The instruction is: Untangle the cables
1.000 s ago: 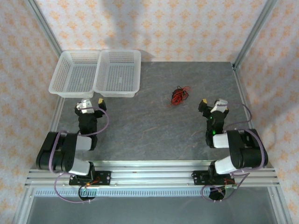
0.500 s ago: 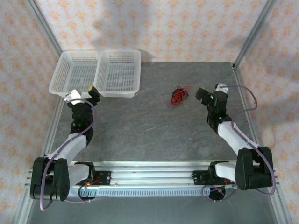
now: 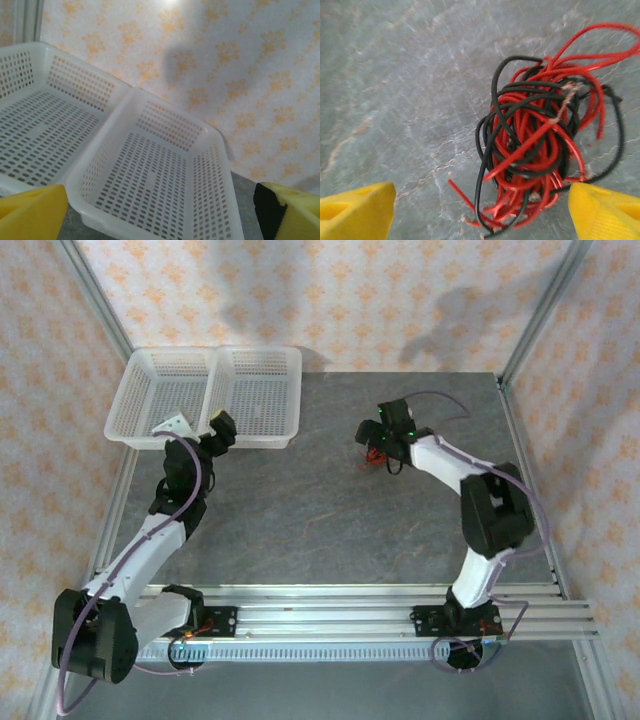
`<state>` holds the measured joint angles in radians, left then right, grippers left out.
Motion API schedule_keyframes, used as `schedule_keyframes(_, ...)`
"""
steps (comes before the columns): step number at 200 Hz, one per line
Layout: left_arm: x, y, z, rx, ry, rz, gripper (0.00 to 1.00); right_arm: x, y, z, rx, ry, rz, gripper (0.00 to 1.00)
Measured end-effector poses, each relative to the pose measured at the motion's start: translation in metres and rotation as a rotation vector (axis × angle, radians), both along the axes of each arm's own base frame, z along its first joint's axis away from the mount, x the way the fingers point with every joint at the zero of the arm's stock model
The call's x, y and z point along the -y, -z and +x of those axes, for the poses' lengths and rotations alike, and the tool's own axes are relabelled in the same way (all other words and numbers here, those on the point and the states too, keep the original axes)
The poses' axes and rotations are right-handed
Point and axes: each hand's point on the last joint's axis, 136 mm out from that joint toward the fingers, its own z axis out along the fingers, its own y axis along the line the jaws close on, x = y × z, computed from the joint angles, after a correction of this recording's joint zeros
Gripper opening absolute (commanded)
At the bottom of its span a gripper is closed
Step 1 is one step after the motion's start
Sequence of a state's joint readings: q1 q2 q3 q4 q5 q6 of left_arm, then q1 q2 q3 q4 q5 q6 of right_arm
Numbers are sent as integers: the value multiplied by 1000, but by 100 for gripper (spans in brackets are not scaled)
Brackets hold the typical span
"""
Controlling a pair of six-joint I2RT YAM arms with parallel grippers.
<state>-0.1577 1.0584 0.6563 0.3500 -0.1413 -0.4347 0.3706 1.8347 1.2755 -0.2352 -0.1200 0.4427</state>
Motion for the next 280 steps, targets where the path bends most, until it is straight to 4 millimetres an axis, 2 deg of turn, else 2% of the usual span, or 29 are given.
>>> schedule_keyframes(22,2,6,-4,-40,8,-11,96,1,23,10,-61,42,-46,87)
schedule_keyframes(46,6,11,-7,-76,30,-24,98,9,38,13,-106,88,-113,84)
schedule_keyframes(71,17,13,-11,-99,70,-34,99,13,47,19,-126,124,-168,72)
schedule_keyframes(95,28,14,-15,-113,115,-45,99,17,55,21,-136,137,-209,47)
schedule_keyframes(112,35,16,-19,-127,138,-50,99,19,55,22,-132,145,-217,16)
schedule_keyframes(124,39,18,-21,-137,153,-53,99,18,53,23,-125,142,-219,0)
schedule_keyframes(146,48,21,-25,-156,183,-51,99,18,51,18,-109,120,-215,0)
schedule_keyframes(172,59,20,-29,-171,221,-49,99,11,43,-5,-106,19,-163,0)
schedule_keyframes(188,66,14,-32,-166,247,-49,99,-4,32,-22,-86,-89,-80,0)
schedule_keyframes(217,84,2,-40,-149,316,-55,99,-40,-8,-59,19,-334,135,0)
schedule_keyframes(241,101,2,-45,-154,380,-58,99,-68,-32,-93,98,-533,302,0)
schedule_keyframes(257,114,4,-49,-162,428,-58,99,-80,-33,-115,115,-629,405,0)
schedule_keyframes(280,134,11,-54,-186,493,-53,99,-88,-15,-149,78,-691,545,0)
